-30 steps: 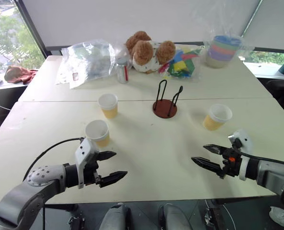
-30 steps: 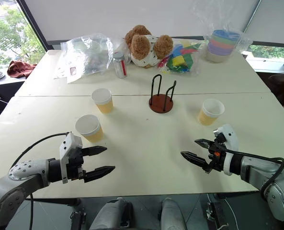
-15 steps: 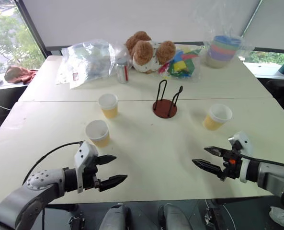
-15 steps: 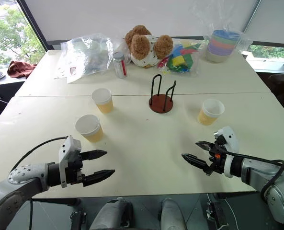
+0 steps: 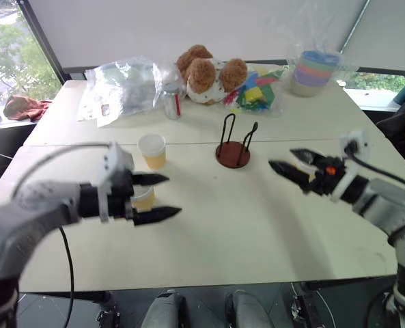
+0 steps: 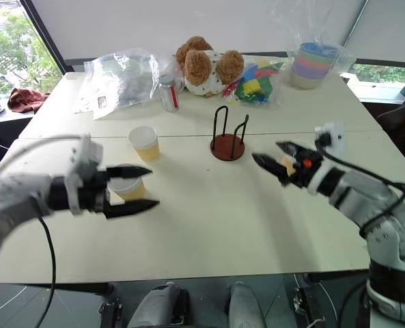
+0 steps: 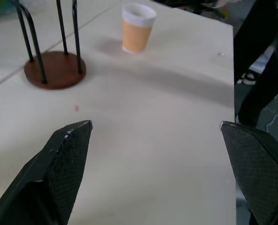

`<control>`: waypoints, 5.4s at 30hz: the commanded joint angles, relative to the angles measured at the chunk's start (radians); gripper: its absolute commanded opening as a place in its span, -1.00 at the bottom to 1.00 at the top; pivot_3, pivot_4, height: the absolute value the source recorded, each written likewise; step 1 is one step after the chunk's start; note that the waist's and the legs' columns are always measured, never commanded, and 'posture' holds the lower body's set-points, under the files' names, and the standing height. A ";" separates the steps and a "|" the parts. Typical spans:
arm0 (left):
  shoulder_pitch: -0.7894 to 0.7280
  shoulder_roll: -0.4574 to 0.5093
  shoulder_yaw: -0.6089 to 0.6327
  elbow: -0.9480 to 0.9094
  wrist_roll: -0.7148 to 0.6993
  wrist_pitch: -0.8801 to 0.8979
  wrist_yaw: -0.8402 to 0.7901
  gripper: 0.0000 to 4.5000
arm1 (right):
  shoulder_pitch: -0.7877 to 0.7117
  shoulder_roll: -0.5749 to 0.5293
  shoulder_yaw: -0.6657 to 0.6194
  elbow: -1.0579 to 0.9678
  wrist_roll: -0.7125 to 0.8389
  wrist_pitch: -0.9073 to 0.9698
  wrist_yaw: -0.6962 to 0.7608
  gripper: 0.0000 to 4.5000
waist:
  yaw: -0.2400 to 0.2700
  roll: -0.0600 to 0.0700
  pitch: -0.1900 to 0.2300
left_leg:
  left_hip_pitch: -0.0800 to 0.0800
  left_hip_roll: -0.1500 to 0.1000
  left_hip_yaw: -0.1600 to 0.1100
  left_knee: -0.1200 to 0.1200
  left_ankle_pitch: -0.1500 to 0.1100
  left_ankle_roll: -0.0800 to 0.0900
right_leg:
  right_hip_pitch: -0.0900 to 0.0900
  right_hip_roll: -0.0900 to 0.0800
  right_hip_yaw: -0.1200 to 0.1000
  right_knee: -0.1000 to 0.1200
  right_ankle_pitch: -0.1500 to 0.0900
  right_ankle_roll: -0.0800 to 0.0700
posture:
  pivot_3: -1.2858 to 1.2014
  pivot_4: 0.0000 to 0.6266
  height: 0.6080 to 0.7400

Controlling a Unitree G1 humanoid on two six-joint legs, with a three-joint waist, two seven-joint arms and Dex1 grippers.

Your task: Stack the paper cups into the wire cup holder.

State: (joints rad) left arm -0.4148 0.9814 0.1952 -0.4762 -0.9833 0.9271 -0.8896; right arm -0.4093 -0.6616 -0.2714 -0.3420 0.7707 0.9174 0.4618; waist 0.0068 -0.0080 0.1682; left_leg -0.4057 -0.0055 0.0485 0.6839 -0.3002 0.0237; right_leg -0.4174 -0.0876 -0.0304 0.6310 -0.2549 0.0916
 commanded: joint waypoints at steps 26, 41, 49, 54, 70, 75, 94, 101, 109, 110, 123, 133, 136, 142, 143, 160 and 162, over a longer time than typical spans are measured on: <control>0.073 0.026 0.018 0.167 0.200 -0.129 -0.118 1.00 | -0.379 0.260 0.199 0.602 -0.324 -0.361 0.147 -0.97 | -0.022 0.000 0.001 | -0.004 0.001 0.003 -0.001 0.003 -0.006 | -0.006 -0.001 0.001 0.002 -0.001 0.003 | 0.03 -0.52 1.00; 0.003 -0.008 -0.050 0.223 0.267 -0.171 -0.167 1.00 | -0.048 0.035 0.206 -0.124 -0.159 -0.103 0.262 -0.97 | -0.021 0.000 0.001 | -0.005 0.001 0.002 -0.001 0.000 0.000 | -0.006 -0.002 0.001 0.002 -0.001 0.003 | 0.03 -0.52 1.00; -0.040 -0.029 -0.093 0.251 0.297 -0.181 -0.200 1.00 | 0.057 0.084 0.255 -0.176 -0.222 -0.132 0.163 -0.97 | -0.015 -0.001 0.001 | -0.003 0.001 0.002 0.000 0.000 0.000 | -0.006 0.000 0.001 0.005 -0.001 0.003 | 0.03 -0.52 1.00; -0.059 -0.038 -0.106 0.265 0.312 -0.186 -0.213 1.00 | 0.100 0.097 0.277 -0.177 -0.267 -0.165 0.127 -0.54 | -0.017 -0.001 0.001 | -0.003 0.001 0.003 0.000 0.000 0.000 | -0.006 0.000 0.001 0.005 -0.001 0.003 | 0.03 -0.52 1.00; -0.174 -0.013 -0.174 0.253 0.297 -0.140 -0.361 1.00 | 0.311 -0.257 -0.108 -0.302 -0.035 0.054 0.312 0.95 | 0.007 -0.001 0.001 | -0.003 0.001 0.003 0.000 0.000 0.001 | -0.005 0.000 0.000 0.003 -0.001 0.003 | 0.03 -0.52 1.00; -0.237 -0.014 -0.203 0.204 0.266 -0.102 -0.409 1.00 | 0.253 -0.414 -0.132 -0.060 -0.217 -0.126 0.339 0.95 | 0.001 -0.001 0.001 | -0.001 0.000 0.004 0.002 -0.001 0.002 | -0.001 0.000 0.001 0.002 -0.001 0.003 | 0.03 -0.52 1.00; -0.206 -0.008 -0.200 0.145 0.283 -0.115 -0.381 1.00 | -0.296 -0.399 0.415 0.701 -0.643 -0.615 0.777 0.38 | -0.017 0.000 0.001 | -0.003 0.002 0.004 0.001 0.000 0.000 | -0.005 0.004 0.003 0.002 -0.001 0.003 | 0.03 -0.52 1.00; -0.157 0.012 -0.193 0.153 0.306 -0.138 -0.375 1.00 | -0.351 -0.377 0.437 0.767 -0.682 -0.655 0.851 -0.97 | -0.018 0.000 0.002 | -0.003 0.002 0.004 0.001 0.003 -0.004 | -0.005 0.003 0.003 0.003 -0.001 0.003 | 0.03 -0.52 1.00; -0.151 0.028 -0.215 0.197 0.349 -0.181 -0.412 1.00 | -0.654 -0.392 0.461 0.674 -0.667 -0.591 1.062 -0.97 | -0.025 0.008 0.006 | -0.003 0.002 0.006 0.001 0.003 -0.005 | -0.008 0.003 0.004 0.004 -0.001 0.003 | 0.03 -0.52 1.00; -0.150 0.028 -0.217 0.201 0.353 -0.186 -0.417 1.00 | -0.716 -0.384 0.471 0.648 -0.651 -0.554 1.107 -0.97 | -0.025 0.009 0.006 | -0.003 0.002 0.006 0.001 0.003 -0.005 | -0.008 0.003 0.005 0.004 -0.001 0.003 | 0.03 -0.52 1.00; -0.119 0.007 -0.205 0.197 0.369 -0.208 -0.406 1.00 | -0.845 -0.295 0.623 0.411 -0.442 -0.430 1.153 -0.97 | -0.018 0.005 0.006 | -0.003 0.000 0.005 0.003 0.000 0.000 | -0.007 -0.001 0.003 0.006 -0.001 0.003 | 0.03 -0.52 1.00; -0.106 -0.002 -0.195 0.181 0.359 -0.196 -0.372 1.00 | -0.815 -0.248 0.691 0.452 -0.454 -0.503 1.153 -0.97 | -0.019 0.005 0.006 | -0.004 0.000 0.005 0.003 0.000 0.000 | -0.010 0.000 0.002 0.014 -0.001 0.003 | 0.03 -0.52 1.00; -0.100 -0.003 -0.195 0.170 0.353 -0.191 -0.363 1.00 | -0.824 -0.235 0.716 0.474 -0.458 -0.523 1.153 -0.97 | -0.020 0.005 0.006 | -0.004 0.000 0.005 0.003 0.000 -0.001 | -0.010 0.000 0.002 0.014 -0.001 0.003 | 0.03 -0.52 1.00; -0.096 -0.009 -0.194 0.161 0.346 -0.186 -0.349 1.00 | -0.823 -0.217 0.758 0.511 -0.493 -0.583 1.153 -0.61 | -0.018 0.005 0.006 | -0.003 0.000 0.005 0.003 0.000 -0.001 | -0.010 0.000 0.002 0.014 -0.001 0.003 | 0.03 -0.52 1.00; -0.096 -0.010 -0.194 0.160 0.344 -0.185 -0.347 1.00 | -0.824 -0.216 0.762 0.516 -0.497 -0.591 1.153 -0.40 | -0.018 0.005 0.006 | -0.003 0.000 0.005 0.003 0.000 -0.001 | -0.010 0.000 0.002 0.014 -0.001 0.003 | 0.03 -0.52 1.00; -0.208 0.133 -0.193 0.323 0.462 -0.320 -0.461 1.00 | -0.759 -0.229 0.332 0.262 -0.165 -0.106 0.977 0.72 | -0.016 0.003 0.006 | -0.004 0.001 0.004 0.002 0.001 -0.003 | -0.010 0.000 0.000 0.014 -0.001 0.003 | 0.03 -0.52 1.00; -0.257 0.161 -0.225 0.359 0.487 -0.347 -0.524 1.00 | -0.658 -0.202 0.286 0.153 -0.122 -0.048 0.890 0.72 | -0.017 0.000 0.004 | -0.003 0.002 0.003 0.002 0.001 -0.002 | -0.009 0.000 -0.001 0.014 -0.001 0.003 | 0.03 -0.52 1.00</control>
State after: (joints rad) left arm -0.6374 1.1208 -0.0234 -0.1236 -0.5187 0.6158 -1.3589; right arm -1.1246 -0.8810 0.0558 -0.1023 0.5912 0.8073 1.4235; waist -0.0105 -0.0078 0.1720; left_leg -0.4087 -0.0040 0.0520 0.6856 -0.2997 0.0226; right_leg -0.4263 -0.0878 -0.0311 0.6451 -0.2562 0.0948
